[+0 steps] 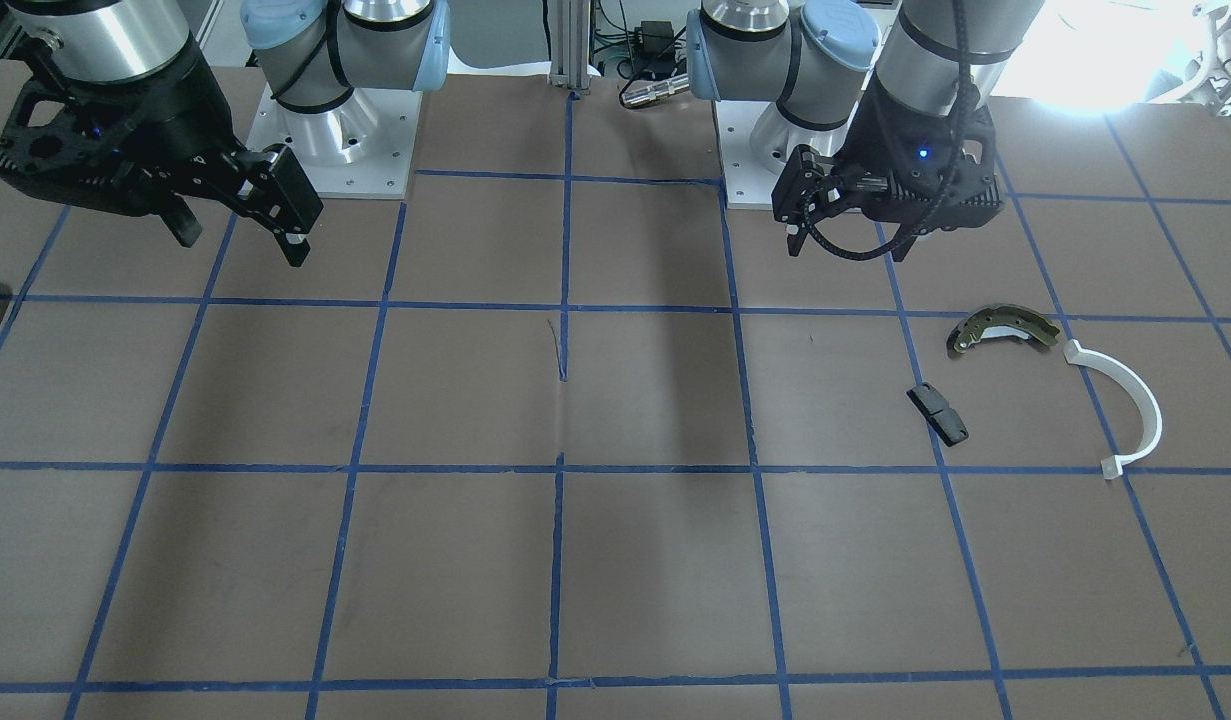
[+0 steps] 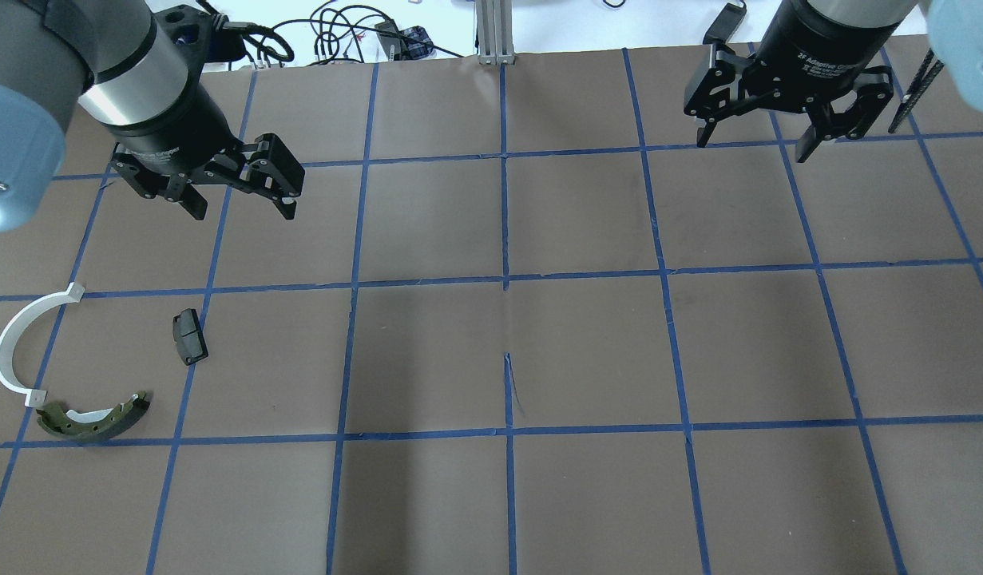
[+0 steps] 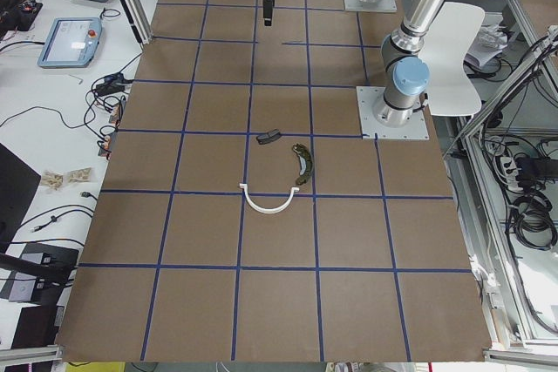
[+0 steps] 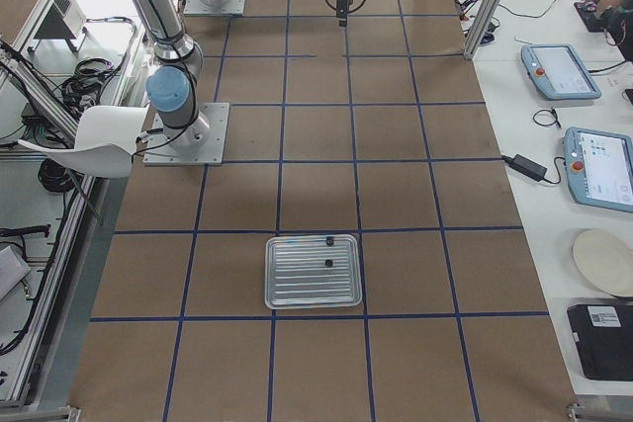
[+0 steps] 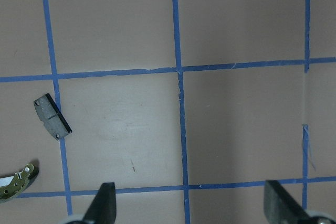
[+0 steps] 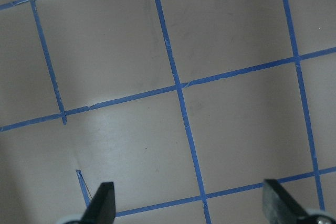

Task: Place bearing gear from tray to pile

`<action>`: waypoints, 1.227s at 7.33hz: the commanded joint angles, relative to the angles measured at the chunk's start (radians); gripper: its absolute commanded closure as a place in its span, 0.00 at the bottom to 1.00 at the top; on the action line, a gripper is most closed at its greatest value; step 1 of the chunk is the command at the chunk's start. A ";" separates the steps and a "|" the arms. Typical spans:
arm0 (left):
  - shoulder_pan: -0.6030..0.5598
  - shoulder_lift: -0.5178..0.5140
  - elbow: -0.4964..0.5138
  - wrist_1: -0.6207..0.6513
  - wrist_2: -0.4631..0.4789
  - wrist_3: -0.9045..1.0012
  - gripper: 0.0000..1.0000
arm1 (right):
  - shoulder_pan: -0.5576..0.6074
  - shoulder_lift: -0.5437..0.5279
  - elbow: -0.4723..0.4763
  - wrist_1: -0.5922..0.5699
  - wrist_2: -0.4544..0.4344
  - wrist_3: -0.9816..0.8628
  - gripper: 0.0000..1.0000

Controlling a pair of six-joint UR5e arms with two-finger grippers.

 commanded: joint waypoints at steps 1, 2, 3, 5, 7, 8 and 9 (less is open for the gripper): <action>0.000 0.006 -0.009 0.005 -0.001 0.001 0.00 | -0.001 0.002 -0.003 -0.003 -0.002 -0.002 0.00; 0.000 0.007 -0.009 0.005 -0.002 0.001 0.00 | 0.000 0.002 -0.004 -0.002 -0.003 -0.007 0.00; 0.000 0.007 -0.011 0.006 -0.002 0.001 0.00 | -0.006 0.003 0.002 0.000 -0.011 -0.018 0.00; 0.000 0.007 -0.011 0.008 -0.004 0.001 0.00 | -0.111 0.002 0.008 0.018 -0.139 -0.230 0.00; 0.000 0.009 -0.015 0.008 -0.007 0.001 0.00 | -0.412 -0.001 0.010 0.072 -0.143 -0.644 0.00; 0.000 0.007 -0.011 0.008 -0.009 0.001 0.00 | -0.553 0.006 0.013 0.060 -0.141 -0.873 0.00; -0.002 0.009 -0.015 0.008 -0.009 0.001 0.00 | -0.672 0.058 0.011 0.038 -0.129 -1.020 0.00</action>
